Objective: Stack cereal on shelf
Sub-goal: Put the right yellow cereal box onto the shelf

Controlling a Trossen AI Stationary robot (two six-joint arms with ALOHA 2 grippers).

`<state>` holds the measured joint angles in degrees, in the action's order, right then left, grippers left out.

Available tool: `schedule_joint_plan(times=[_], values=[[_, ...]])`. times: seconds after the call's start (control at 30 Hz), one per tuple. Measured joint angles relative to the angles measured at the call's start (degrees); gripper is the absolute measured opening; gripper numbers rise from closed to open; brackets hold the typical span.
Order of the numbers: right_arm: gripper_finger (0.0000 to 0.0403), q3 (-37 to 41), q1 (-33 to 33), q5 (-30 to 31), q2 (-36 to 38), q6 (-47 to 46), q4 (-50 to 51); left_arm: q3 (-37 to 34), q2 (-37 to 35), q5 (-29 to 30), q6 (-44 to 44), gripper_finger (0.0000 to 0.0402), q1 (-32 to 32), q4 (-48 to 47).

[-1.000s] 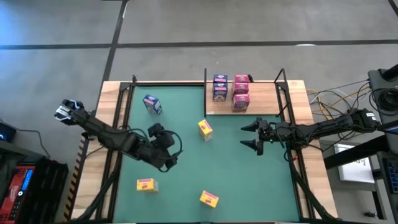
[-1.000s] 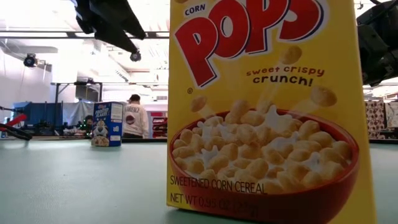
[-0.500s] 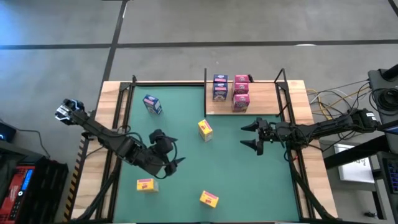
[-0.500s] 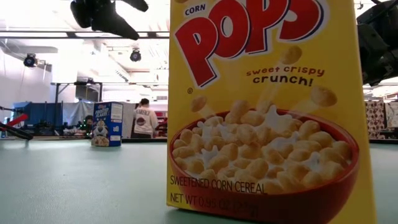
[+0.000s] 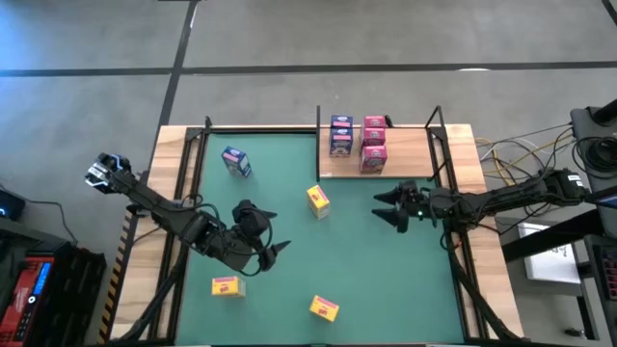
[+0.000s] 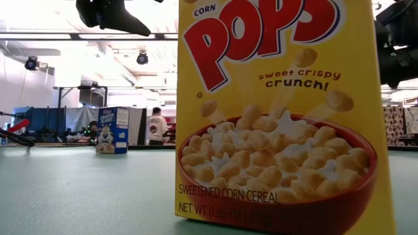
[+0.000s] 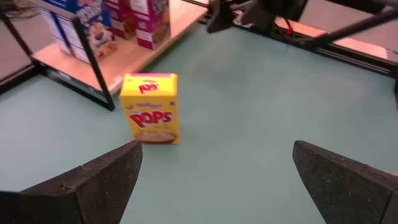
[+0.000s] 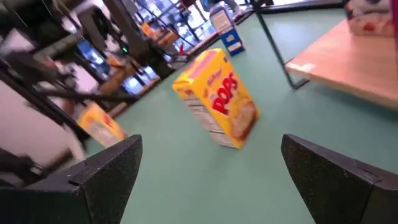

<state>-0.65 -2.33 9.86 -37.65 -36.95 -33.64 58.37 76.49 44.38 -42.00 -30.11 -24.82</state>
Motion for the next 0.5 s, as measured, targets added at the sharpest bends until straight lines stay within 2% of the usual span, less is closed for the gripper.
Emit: schedule_joint_plan(times=[0.17,0.3,0.5], values=[[0.0373,-0.04,0.0,0.25,0.0,-3.15,-3.24,0.0,0.02,1.98,-1.02,0.0398,0.02,0.05],[0.0373,-3.13,0.0,0.34,-0.16,-3.05,0.56,0.0,0.02,2.74,-2.05,0.0398,0.07,0.44],[0.0373,-14.41,0.11,2.16,-1.91,-1.85,19.76,0.0,0.02,3.06,-2.08,0.0398,0.15,1.36]])
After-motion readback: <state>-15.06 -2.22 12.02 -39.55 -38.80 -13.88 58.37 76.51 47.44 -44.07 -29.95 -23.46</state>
